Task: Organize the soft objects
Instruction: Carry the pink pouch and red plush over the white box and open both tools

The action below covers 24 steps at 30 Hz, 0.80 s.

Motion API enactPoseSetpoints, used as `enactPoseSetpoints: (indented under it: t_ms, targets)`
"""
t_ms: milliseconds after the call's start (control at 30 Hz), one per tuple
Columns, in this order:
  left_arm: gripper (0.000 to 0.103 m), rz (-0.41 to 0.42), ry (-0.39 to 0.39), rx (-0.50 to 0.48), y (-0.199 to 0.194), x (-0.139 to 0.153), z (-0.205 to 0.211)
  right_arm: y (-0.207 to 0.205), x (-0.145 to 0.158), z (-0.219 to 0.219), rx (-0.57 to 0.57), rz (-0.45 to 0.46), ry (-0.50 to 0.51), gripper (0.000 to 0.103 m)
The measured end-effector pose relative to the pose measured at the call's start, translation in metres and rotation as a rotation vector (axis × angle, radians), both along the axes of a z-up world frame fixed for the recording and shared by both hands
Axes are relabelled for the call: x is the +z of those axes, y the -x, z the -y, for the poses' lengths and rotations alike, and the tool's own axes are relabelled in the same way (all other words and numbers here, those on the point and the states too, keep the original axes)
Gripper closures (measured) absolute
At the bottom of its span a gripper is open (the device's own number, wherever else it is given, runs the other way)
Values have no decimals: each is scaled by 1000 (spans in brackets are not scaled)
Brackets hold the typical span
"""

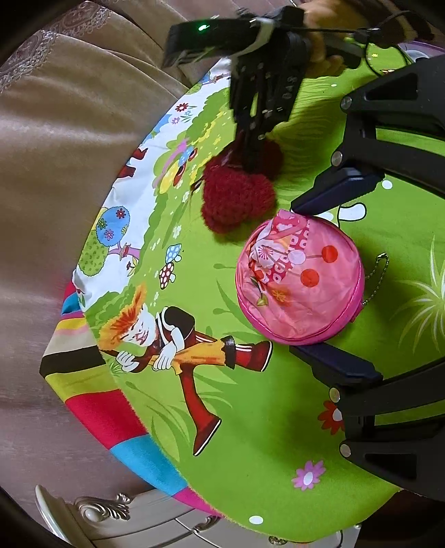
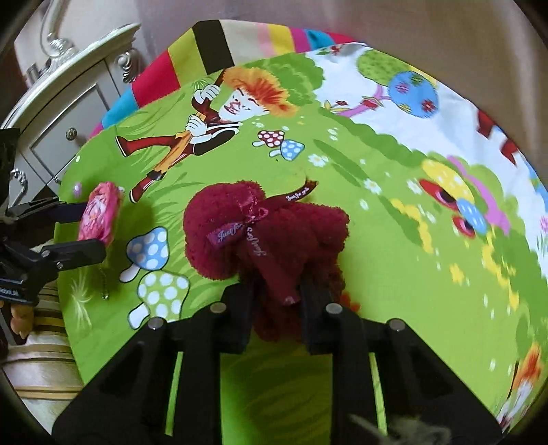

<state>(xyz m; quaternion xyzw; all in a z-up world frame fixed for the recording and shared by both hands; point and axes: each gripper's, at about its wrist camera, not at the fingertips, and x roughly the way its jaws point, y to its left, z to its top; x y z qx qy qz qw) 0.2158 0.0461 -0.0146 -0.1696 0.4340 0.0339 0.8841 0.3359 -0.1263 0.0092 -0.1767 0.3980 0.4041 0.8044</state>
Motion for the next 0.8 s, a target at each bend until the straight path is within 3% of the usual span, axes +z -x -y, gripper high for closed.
enactPoseSetpoints:
  t_ms: [267,533,800]
  targets:
    - [29,38,-29,-5,10,12,7,51,17,21,-208,51,-19,77]
    - [29,81,-39,-44,30,32,29,110,43,60,-472,72,-101,77]
    - [29,96,-30,-115,56,48,58,159,63,95,-609,113,-112,77]
